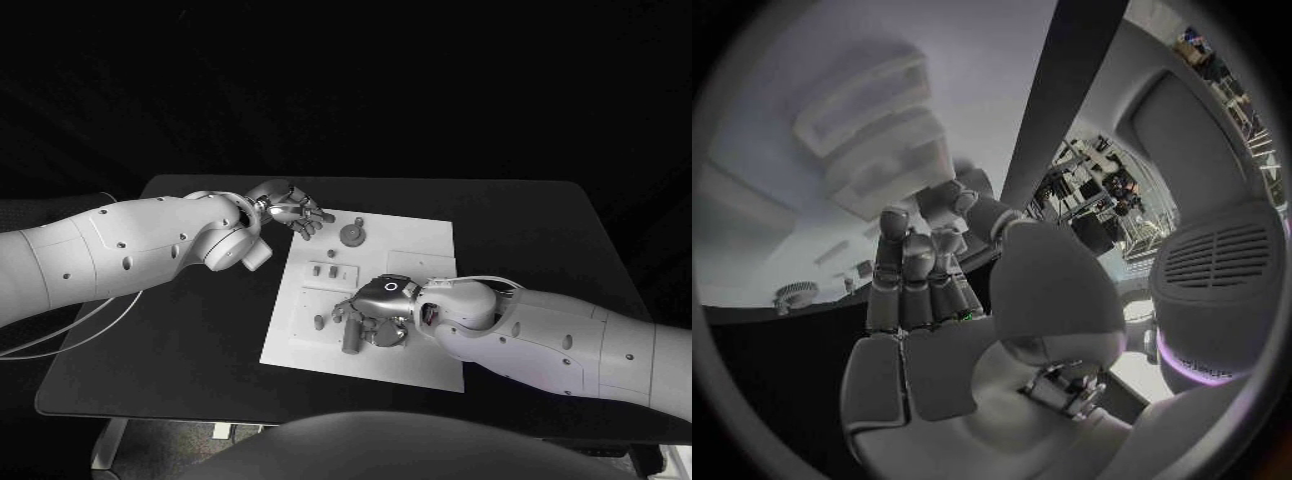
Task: Assemble the parts on the task board
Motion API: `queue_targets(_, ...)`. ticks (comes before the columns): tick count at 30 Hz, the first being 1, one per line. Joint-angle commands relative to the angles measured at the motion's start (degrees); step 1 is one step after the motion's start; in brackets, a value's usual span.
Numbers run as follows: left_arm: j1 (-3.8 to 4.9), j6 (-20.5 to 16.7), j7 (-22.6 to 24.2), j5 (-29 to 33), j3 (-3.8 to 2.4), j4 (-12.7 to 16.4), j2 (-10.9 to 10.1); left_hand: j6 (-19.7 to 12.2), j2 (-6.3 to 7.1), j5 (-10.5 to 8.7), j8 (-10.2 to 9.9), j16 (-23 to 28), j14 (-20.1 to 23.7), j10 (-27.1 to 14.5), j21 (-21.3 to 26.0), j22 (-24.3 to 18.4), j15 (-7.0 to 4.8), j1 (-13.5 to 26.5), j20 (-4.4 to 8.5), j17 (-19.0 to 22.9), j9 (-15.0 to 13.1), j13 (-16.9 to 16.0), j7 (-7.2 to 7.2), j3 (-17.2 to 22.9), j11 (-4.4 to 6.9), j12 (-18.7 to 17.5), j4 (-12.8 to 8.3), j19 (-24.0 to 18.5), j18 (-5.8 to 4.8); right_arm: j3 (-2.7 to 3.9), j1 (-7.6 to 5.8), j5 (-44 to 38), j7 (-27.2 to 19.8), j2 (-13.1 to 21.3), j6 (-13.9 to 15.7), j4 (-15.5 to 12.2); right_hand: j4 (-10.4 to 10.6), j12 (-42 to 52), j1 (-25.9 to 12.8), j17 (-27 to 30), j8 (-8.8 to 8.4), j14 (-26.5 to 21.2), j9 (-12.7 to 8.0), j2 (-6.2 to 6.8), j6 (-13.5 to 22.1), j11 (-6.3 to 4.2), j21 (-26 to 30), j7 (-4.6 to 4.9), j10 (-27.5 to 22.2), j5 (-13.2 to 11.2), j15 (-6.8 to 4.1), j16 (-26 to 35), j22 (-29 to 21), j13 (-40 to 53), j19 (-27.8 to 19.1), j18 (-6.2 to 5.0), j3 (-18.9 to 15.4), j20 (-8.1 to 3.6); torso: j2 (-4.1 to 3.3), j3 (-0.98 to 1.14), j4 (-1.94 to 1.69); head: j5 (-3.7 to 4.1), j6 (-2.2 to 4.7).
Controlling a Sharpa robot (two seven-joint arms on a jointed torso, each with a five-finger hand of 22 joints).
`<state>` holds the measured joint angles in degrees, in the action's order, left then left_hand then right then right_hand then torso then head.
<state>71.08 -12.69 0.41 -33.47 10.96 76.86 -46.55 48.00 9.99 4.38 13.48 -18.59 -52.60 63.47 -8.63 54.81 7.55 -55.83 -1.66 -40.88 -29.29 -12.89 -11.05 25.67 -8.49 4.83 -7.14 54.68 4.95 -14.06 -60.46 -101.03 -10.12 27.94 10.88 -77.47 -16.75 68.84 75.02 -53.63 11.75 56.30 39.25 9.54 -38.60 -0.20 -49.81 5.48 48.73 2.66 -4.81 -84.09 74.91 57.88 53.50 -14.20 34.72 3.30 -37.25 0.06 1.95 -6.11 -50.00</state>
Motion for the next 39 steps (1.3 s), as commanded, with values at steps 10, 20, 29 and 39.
queue_targets(10,0.12,0.6,0.3,-0.1,-0.03,0.2,0.0,-0.5,-0.20,-0.42,0.3,0.3,0.2,-0.4,0.3,0.1,-0.04,-0.2,-0.12,-0.1,0.1,-0.1,0.06,-0.1,-0.02,-0.3,-0.2,-0.4,0.89,-0.04,0.21,-1.1,0.3,-0.2,-1.9,0.6,0.1,1.1,-1.7,0.2,1.16,-0.8,-0.1,-0.77,-11.2,1.10,-1.1,1.02,-1.8,0.1,0.06,-1.2,1.2,-0.3,-0.6,-0.52,-0.9,0.47,0.03,0.02,0.04,-0.11,0.00)
queue_targets(20,0.13,0.6,0.3,-0.1,-0.03,0.2,0.0,-0.5,-0.29,-0.44,0.3,0.3,0.2,-0.4,0.3,0.1,-0.04,-0.2,-0.13,-0.1,0.1,-0.1,0.06,-0.1,-0.02,-0.3,-0.2,-0.4,0.89,-0.04,0.20,-0.8,0.7,0.0,-0.7,0.5,0.9,2.1,-6.6,0.6,1.82,-0.5,-0.7,-0.79,-14.0,1.96,-2.0,2.24,-1.6,0.1,0.77,-2.1,1.1,-0.7,0.0,-0.80,-1.6,0.77,0.05,0.02,0.05,-0.09,0.00)
queue_targets(29,0.13,0.6,0.2,-0.1,-0.03,0.2,-0.1,-0.5,-0.34,-0.45,0.3,0.3,0.2,-0.4,0.4,0.1,-0.04,-0.3,-0.13,-0.2,0.1,-0.1,0.06,-0.2,-0.02,-0.3,-0.2,-0.4,0.88,-0.03,0.20,0.1,1.0,0.3,1.0,0.5,3.4,2.9,-10.8,1.3,1.76,0.5,-1.6,-1.49,-15.6,1.87,-2.8,2.19,-0.6,0.1,0.70,-3.0,0.9,-1.5,1.1,-0.80,-1.1,0.12,0.04,0.01,0.04,-0.04,0.00)
queue_targets(39,0.13,0.6,0.2,-0.2,-0.03,0.2,-0.1,-0.5,-0.36,-0.47,0.3,0.3,0.2,-0.4,0.4,0.1,-0.04,-0.2,-0.13,-0.2,0.1,-0.1,0.06,-0.2,-0.02,-0.3,-0.2,-0.4,0.88,-0.03,0.19,0.2,1.4,0.2,1.0,0.5,5.7,3.3,-13.1,1.9,1.87,0.9,-2.1,-2.41,-16.7,1.55,-3.1,1.85,-0.2,0.1,0.40,-3.3,0.8,-2.2,1.5,-0.80,-0.7,-0.30,0.04,-0.02,0.01,-0.07,0.00)
